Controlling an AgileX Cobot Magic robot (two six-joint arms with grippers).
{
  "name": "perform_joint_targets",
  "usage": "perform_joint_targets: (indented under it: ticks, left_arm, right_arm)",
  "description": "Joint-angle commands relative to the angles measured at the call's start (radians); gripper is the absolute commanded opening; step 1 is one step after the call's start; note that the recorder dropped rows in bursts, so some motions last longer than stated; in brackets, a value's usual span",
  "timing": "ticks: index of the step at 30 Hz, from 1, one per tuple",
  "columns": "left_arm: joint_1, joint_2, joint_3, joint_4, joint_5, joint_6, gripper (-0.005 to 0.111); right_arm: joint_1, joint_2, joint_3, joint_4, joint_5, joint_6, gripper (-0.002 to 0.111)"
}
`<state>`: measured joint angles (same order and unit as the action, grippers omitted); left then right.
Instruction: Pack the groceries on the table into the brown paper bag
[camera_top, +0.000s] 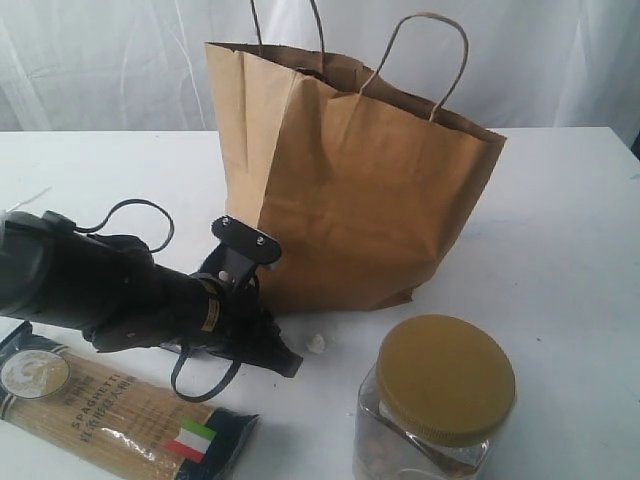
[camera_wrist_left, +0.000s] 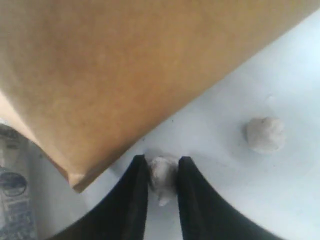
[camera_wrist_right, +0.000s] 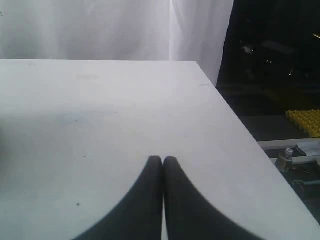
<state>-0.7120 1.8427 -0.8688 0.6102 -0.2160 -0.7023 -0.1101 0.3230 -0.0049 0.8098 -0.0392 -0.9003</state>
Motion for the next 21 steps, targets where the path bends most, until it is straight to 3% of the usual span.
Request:
perform_joint_targets:
  ticks: [1,8,11,14,16,18,19,21]
  left_arm:
    - [0.004,0.013,0.006,-0.004,0.087,0.000,0.000]
    - [0.002,-0.116,0.006,-0.004,0.202,-0.030,0.000]
    - [0.002,-0.304,0.006,-0.025,0.323,-0.060,0.000]
    - [0.002,-0.477,0.006,-0.047,0.337,-0.058,0.000]
    - [0.002,-0.600,0.006,-0.042,0.174,-0.052,0.000]
    - [0.002,-0.637,0.006,0.044,-0.159,0.028,0.000]
    - [0.002,-0.628,0.006,0.052,-0.327,0.155,0.000]
    - [0.002,-0.581,0.000,0.012,-0.449,0.313,0.000]
  right_arm:
    - [0.002,0.005,0.005,0.001,-0.011,-0.009,0.000]
    - [0.002,0.005,0.005,0.001,-0.011,-0.009,0.000]
    - [0.002,0.005,0.005,0.001,-0.011,-0.009,0.000]
    - [0.002,0.005,0.005,0.001,-0.011,-0.009,0.000]
    - [0.002,0.005,0.005,0.001,-0.011,-0.009,0.000]
    - [0.002,0.005,0.005,0.001,-0.011,-0.009,0.000]
    - [0.002,0.005,0.005,0.001,-0.011,-0.009,0.000]
    - [0.002,0.005,0.005,0.001,-0.011,-0.009,0.000]
